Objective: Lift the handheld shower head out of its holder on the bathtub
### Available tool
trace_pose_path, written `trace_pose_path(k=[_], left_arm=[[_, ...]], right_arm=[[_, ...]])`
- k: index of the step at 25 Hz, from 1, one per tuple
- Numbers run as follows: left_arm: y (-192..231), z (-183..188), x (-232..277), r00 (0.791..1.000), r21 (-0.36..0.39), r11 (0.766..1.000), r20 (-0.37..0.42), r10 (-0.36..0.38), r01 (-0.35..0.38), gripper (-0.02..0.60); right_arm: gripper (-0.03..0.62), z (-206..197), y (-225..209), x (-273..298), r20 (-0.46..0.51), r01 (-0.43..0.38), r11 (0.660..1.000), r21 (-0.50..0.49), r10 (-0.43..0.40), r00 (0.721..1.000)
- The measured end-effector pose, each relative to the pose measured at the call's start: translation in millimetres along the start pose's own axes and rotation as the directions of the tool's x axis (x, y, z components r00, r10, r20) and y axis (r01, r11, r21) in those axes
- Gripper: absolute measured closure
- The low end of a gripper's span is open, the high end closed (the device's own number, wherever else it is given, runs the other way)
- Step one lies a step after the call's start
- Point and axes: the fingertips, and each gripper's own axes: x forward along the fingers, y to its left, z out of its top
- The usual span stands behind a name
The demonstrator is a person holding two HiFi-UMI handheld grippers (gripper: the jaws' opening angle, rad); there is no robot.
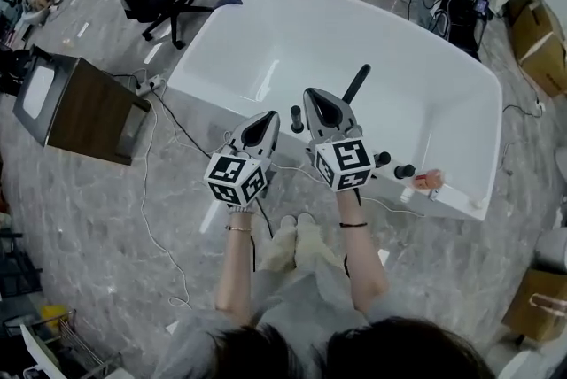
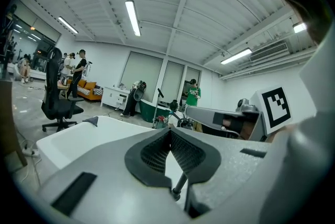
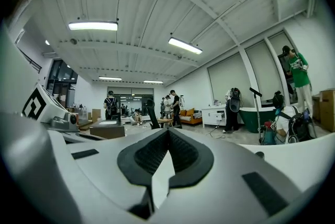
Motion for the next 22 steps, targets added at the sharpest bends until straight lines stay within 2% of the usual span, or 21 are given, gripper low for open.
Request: trace_pose_path(k=[8, 17, 22], left_arm=[[17, -37, 14, 1.000, -0.026, 1.000, -0.018, 0.011, -0.011, 0.577], [33, -85, 25, 0.997, -0.005, 1.000, -0.072, 0.006, -0.007, 0.577], [35, -106, 33, 0.996, -0.010, 1.000, -0.090, -0.012, 0.011, 0.577]], right_arm=[[0.594, -50, 1, 8, -0.021, -0.011, 0.999, 0.034, 0.012, 1.000], [0.592, -107, 6, 23, -0.062, -0.027, 0.999, 0.031, 0.028, 0.998], [0.528, -137, 0, 27, -0.100, -0.016, 0.999, 0.037, 0.020, 0.995]])
